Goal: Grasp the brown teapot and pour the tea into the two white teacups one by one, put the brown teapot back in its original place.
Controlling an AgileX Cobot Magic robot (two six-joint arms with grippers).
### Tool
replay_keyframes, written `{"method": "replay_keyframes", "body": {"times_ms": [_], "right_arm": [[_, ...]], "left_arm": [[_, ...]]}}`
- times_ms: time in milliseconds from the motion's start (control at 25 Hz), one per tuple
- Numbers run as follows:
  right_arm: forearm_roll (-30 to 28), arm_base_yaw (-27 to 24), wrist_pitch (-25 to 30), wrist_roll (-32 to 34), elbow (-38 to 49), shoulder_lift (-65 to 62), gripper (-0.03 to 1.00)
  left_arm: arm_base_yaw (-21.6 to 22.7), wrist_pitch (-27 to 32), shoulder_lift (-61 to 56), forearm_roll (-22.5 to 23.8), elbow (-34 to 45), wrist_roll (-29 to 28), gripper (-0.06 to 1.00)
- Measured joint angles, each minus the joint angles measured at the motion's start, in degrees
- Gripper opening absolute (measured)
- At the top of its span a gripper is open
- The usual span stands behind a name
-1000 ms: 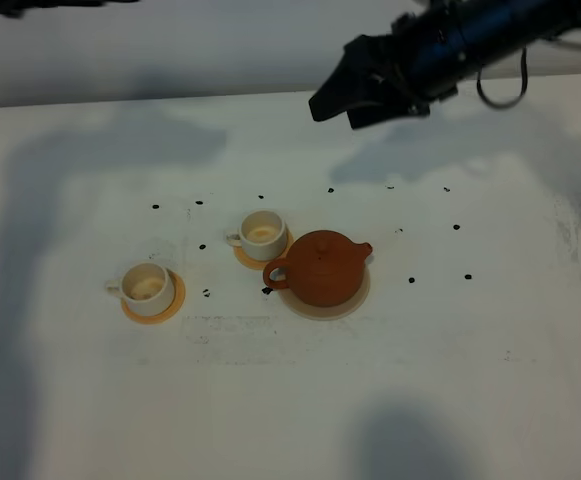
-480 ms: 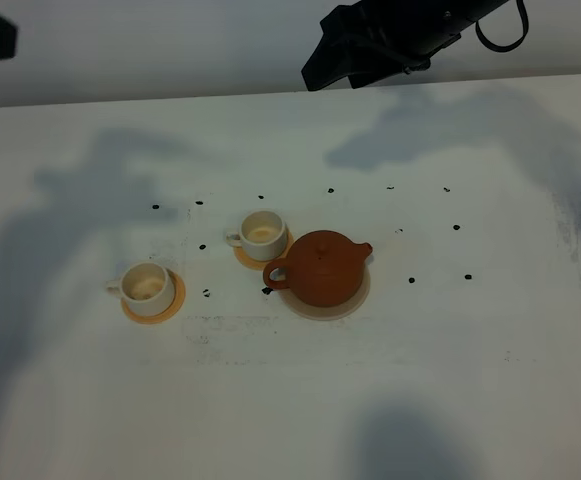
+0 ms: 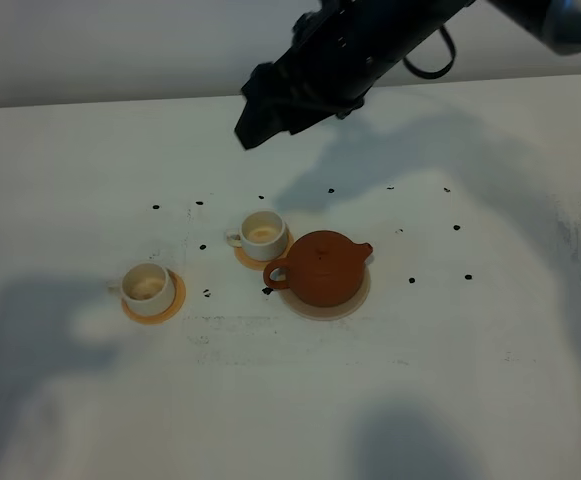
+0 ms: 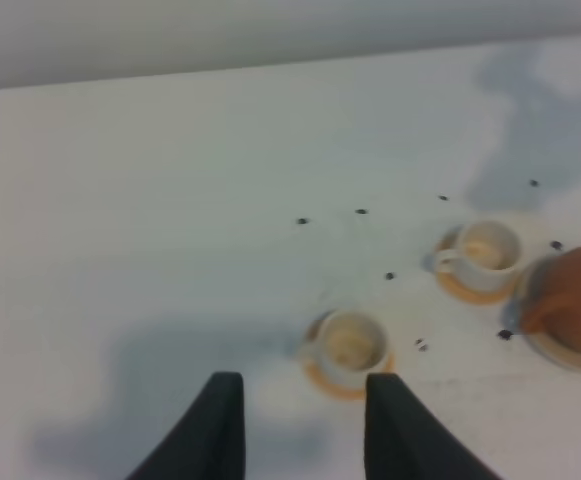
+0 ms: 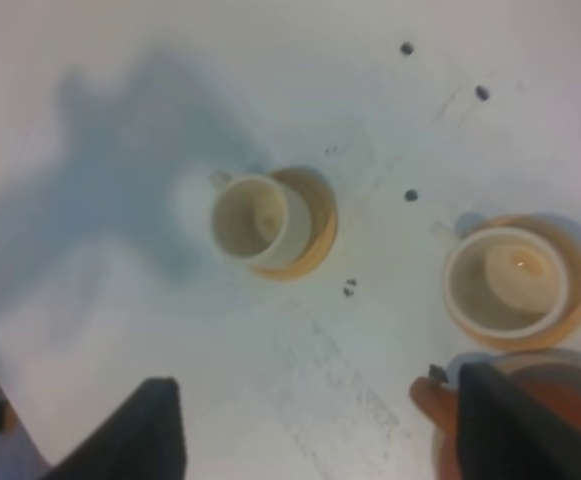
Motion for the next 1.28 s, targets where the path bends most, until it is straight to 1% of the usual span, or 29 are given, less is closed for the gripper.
{"method": "replay_keyframes", "body": {"times_ms": [160, 240, 360, 440, 560, 640, 760, 960, 1120, 1280], "right_arm": [[-2.2, 2.6, 0.1, 1.1, 0.0, 0.0, 0.56], [-3.4, 3.6, 0.1, 1.8, 0.0, 0.0, 0.56], [-4.5, 4.4, 0.1, 2.4, 0.0, 0.0, 0.56], [-4.7, 4.8, 0.1, 2.8, 0.0, 0.0, 0.56], [-5.0, 5.9, 0.1, 3.5, 0.0, 0.0, 0.56], [-5.2, 7.4, 0.1, 3.6, 0.0, 0.0, 0.56], [-5.8, 9.8, 0.1, 4.4, 0.0, 0.0, 0.56], [-7.7, 12.6, 0.1, 5.2, 0.0, 1.0, 0.56], [-7.9, 12.9, 0.1, 5.3, 0.0, 2.0, 0.56], [-10.1, 12.9, 0.1, 5.3, 0.0, 1.9, 0.56]], "left_arm": [[0.0, 4.0, -11.8, 5.6, 6.3, -6.2, 0.30], [0.0, 6.6, -16.8, 7.4, 8.8, -8.2, 0.30], [0.0, 9.6, -23.4, 9.0, 12.8, -9.5, 0.30], [0.0, 11.1, -27.2, 9.2, 15.3, -9.8, 0.30], [0.0, 11.1, -31.2, 8.2, 18.2, -10.5, 0.30], [0.0, 11.1, -32.6, 6.3, 20.2, -11.3, 0.30], [0.0, 11.1, -33.3, 3.6, 23.5, -10.8, 0.30], [0.0, 10.5, -33.5, 1.6, 27.1, -5.6, 0.30], [0.0, 10.3, -34.7, -1.0, 27.3, -0.8, 0.30], [0.0, 10.2, -36.8, -1.4, 27.3, 0.1, 0.30]]}}
